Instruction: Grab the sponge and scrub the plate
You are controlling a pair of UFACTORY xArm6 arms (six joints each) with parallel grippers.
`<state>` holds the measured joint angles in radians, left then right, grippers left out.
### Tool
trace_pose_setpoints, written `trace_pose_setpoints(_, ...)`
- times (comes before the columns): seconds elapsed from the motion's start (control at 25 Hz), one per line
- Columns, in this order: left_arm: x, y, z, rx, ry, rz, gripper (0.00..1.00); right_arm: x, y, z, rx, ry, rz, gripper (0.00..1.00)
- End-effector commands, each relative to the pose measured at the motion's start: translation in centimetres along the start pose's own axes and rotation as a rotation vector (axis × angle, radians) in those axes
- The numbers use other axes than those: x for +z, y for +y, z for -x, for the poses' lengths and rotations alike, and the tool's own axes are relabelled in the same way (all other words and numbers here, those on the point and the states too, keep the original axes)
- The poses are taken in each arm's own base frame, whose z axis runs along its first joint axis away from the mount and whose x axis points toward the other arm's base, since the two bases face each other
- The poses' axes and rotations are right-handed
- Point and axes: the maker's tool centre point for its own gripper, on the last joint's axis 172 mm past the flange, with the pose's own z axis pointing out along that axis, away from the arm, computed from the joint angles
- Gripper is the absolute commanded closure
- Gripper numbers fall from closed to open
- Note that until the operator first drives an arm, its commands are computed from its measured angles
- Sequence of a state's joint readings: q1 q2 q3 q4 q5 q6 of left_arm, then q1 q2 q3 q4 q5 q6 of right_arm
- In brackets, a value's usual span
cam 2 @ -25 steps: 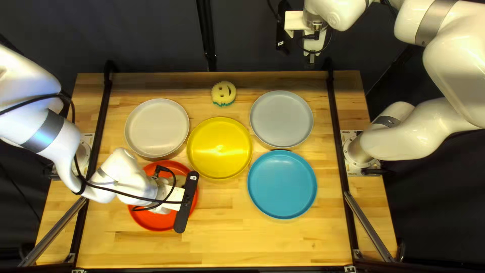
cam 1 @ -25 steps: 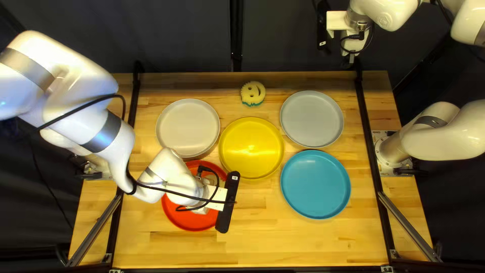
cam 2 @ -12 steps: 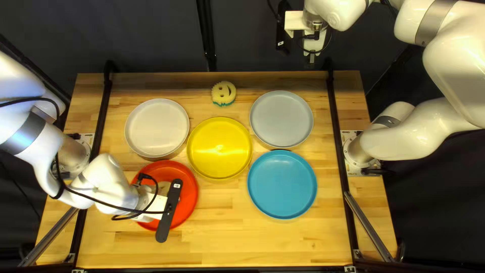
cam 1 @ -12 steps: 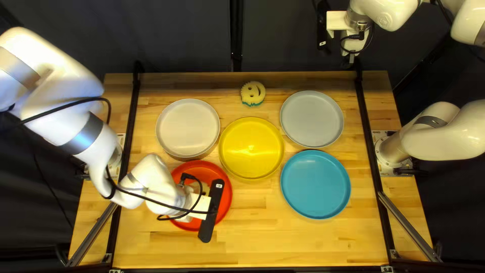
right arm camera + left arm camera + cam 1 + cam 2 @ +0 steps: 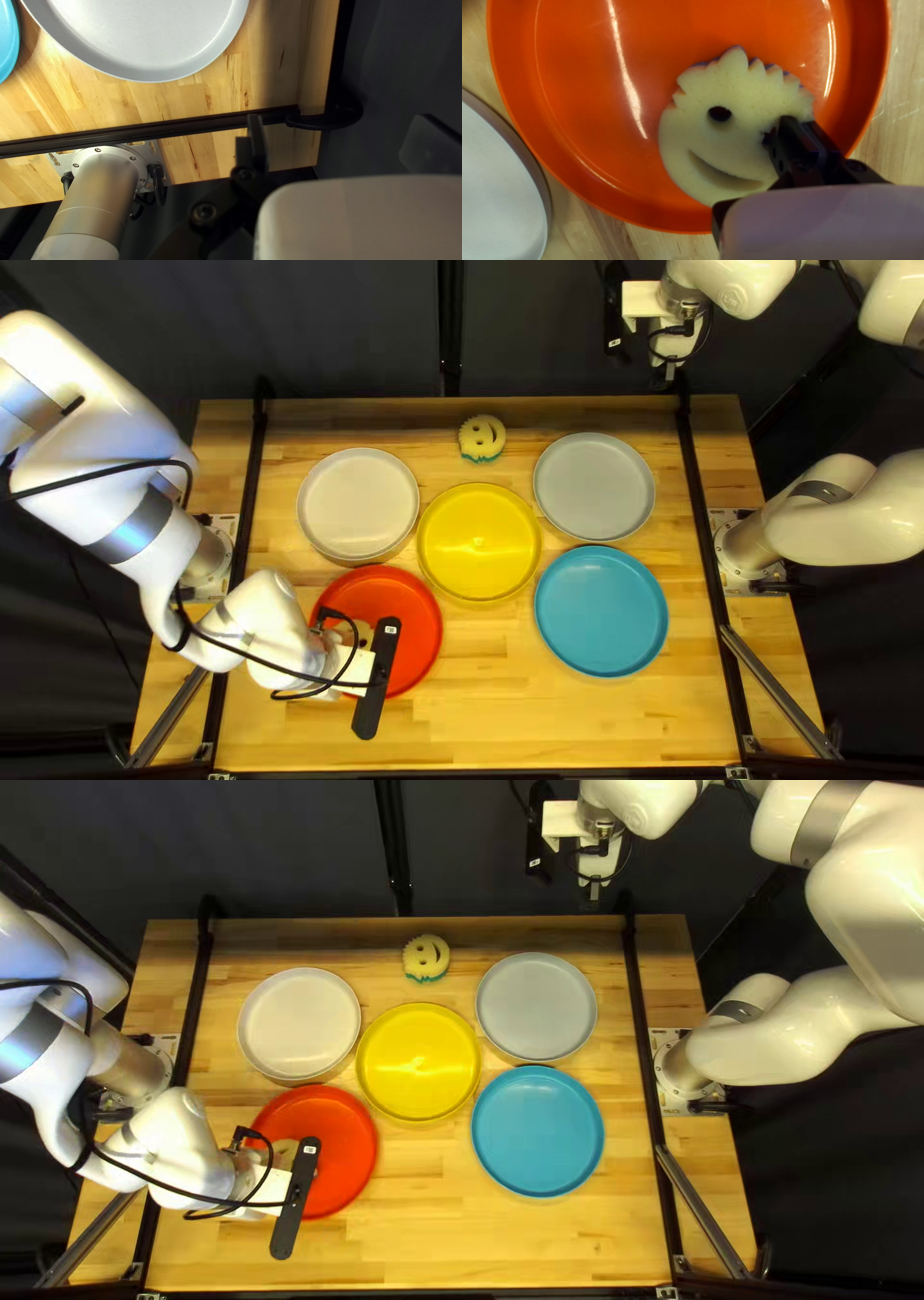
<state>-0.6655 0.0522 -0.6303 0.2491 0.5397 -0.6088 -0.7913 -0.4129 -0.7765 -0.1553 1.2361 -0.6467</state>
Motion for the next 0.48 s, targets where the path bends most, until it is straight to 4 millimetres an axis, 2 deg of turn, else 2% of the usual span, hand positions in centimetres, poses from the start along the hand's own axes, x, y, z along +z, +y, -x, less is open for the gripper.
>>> trace_pose_setpoints(0.04, 0.0, -0.1, -1.8, 0.021, 0.011, -0.008, 1.00, 0.0, 0.0, 0.0, 0.000, 0.000, 0.000, 0.00)
trace_pose_setpoints(0.2, 0.2, -1.0, -2.7, 0.034, 0.017, -0.012, 1.00, 0.0, 0.0, 0.0, 0.000, 0.000, 0.000, 0.00)
trace_pose_setpoints(0.48, 0.9, -5.3, -1.4, 0.024, 0.013, -0.015, 1.00, 0.0, 0.0, 0.0, 0.000, 0.000, 0.000, 0.00)
